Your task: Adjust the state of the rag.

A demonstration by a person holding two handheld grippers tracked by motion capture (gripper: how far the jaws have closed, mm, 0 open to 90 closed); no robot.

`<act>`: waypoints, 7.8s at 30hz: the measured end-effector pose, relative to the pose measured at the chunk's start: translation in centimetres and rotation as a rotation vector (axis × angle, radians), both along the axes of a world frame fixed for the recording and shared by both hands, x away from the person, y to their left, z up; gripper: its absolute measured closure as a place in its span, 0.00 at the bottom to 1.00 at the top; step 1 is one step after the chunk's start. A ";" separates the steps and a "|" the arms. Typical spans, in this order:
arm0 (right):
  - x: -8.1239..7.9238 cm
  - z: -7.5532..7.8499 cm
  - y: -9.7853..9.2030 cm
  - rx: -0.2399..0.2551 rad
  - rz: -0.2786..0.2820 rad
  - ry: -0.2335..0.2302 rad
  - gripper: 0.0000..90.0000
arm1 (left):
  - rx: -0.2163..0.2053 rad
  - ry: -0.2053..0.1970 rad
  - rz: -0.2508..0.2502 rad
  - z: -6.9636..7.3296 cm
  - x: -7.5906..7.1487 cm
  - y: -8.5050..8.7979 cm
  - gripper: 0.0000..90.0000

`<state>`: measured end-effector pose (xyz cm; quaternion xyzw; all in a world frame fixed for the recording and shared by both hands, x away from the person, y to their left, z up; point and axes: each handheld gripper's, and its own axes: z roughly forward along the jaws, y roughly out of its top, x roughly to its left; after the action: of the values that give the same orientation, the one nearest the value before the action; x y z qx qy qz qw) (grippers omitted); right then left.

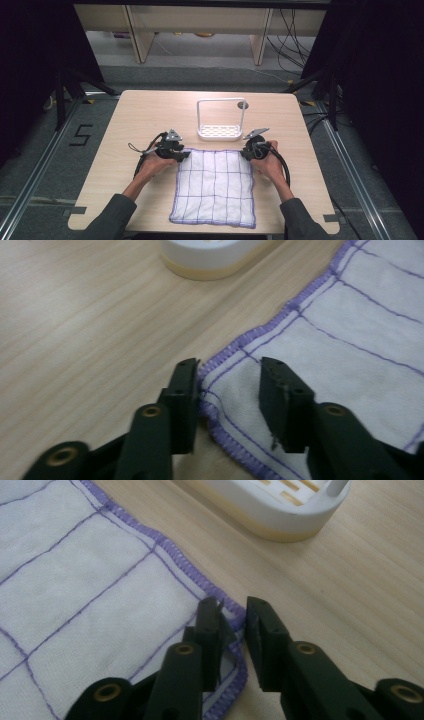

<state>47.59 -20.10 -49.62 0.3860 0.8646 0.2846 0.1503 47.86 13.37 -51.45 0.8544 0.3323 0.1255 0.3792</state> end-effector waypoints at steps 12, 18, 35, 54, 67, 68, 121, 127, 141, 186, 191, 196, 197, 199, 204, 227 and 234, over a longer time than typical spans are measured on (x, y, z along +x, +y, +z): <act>0.0 2.4 -1.3 0.060 -0.010 -0.057 0.98 | -0.026 -0.037 -0.013 1.3 0.3 0.1 0.96; 0.0 5.0 -1.7 0.087 0.004 -0.093 0.98 | -0.041 -0.097 -0.019 4.0 0.4 0.4 0.96; -8.5 7.5 -3.9 0.202 0.129 -0.191 0.98 | -0.154 -0.190 -0.099 6.1 -7.5 2.2 0.96; -15.9 4.9 -3.3 0.161 0.187 -0.168 0.97 | -0.114 -0.175 -0.169 2.5 -16.0 3.1 0.95; -18.3 2.3 -3.5 0.083 0.202 -0.108 0.97 | 0.050 -0.137 -0.302 0.3 -19.0 1.7 0.93; -18.4 2.1 -3.5 0.070 0.212 -0.105 0.97 | 0.041 -0.147 -0.297 0.2 -19.2 1.6 0.93; -8.4 -0.1 -1.6 0.077 0.045 0.057 0.92 | 0.030 0.003 -0.245 0.5 -10.8 1.8 0.91; -6.4 0.5 -0.6 0.053 0.056 0.032 0.93 | 0.037 -0.017 -0.240 0.6 -12.1 2.0 0.92; -0.4 1.6 3.4 0.054 0.146 0.051 0.92 | -0.033 -0.009 -0.279 1.1 -15.9 1.0 0.92; 0.1 4.2 3.2 0.080 0.087 -0.016 0.61 | -0.183 -0.069 -0.112 3.7 -14.0 -3.0 0.48; 0.2 2.3 1.7 0.102 0.027 0.036 0.68 | -0.174 -0.045 -0.023 2.6 -9.8 -2.5 0.47; 0.4 1.3 2.7 0.103 0.025 0.049 0.74 | -0.144 -0.033 0.027 2.3 -7.3 -2.0 0.45; 0.4 1.0 3.0 0.101 0.030 0.072 0.78 | -0.131 -0.034 0.043 2.3 -6.9 -1.9 0.44; 0.6 0.6 3.5 0.069 0.038 0.097 0.90 | -0.126 -0.028 0.053 2.0 -6.5 -1.7 0.43; 0.2 1.3 3.4 0.076 0.078 0.041 0.97 | -0.128 -0.022 0.071 1.9 -6.3 -1.2 0.43; -0.7 2.5 0.7 0.040 -0.105 0.003 0.55 | -0.164 0.029 0.084 2.2 -1.5 -3.6 0.46; -0.3 1.6 0.4 0.072 -0.141 0.055 0.50 | -0.142 0.067 0.064 1.8 0.1 -6.0 0.48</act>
<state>47.29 -19.71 -48.03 0.4588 0.8282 0.2934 0.1324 47.93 7.34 -49.68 0.8181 0.3799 0.0851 0.4231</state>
